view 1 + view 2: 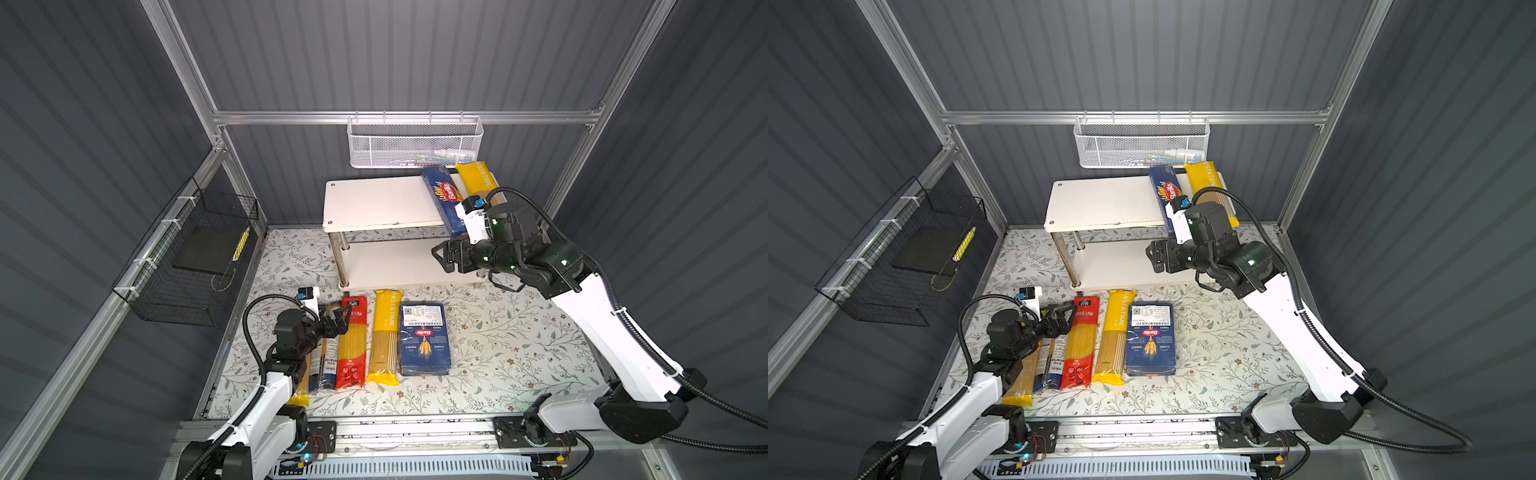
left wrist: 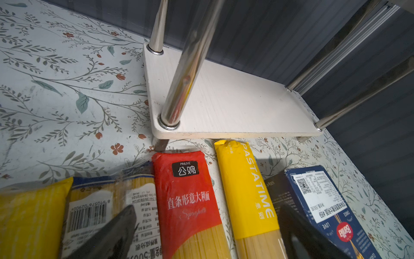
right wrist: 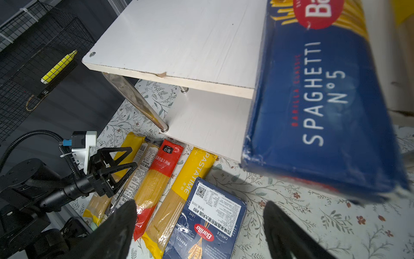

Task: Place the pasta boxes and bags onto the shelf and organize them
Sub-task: 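Withdraw the right gripper from the shelf down toward the table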

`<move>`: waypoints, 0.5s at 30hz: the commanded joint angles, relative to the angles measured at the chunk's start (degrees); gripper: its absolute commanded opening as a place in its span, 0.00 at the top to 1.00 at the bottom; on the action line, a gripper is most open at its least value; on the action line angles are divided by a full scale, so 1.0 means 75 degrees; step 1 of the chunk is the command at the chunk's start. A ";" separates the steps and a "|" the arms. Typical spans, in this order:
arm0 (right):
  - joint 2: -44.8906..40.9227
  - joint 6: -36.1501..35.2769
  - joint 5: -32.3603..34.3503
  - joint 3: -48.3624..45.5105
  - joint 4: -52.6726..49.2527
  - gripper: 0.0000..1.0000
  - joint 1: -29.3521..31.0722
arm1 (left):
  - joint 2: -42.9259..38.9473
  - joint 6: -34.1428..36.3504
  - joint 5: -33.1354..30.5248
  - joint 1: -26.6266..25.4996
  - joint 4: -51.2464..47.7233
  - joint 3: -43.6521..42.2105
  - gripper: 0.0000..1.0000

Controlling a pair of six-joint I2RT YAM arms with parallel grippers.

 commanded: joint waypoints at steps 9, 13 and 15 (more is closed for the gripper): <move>0.0345 -0.0352 0.0185 0.0524 -0.0111 0.10 -0.0011 | -0.0055 -0.0024 -0.0009 0.0008 -0.0001 0.0083 0.00; 0.0632 -0.0458 0.0189 0.0835 -0.0192 0.10 -0.0009 | -0.0096 -0.0014 -0.0021 0.0008 -0.0057 0.0095 0.00; 0.0772 -0.0497 0.0188 0.0983 -0.0205 0.09 -0.0027 | -0.0125 -0.0008 -0.0021 0.0008 -0.0062 0.0101 0.00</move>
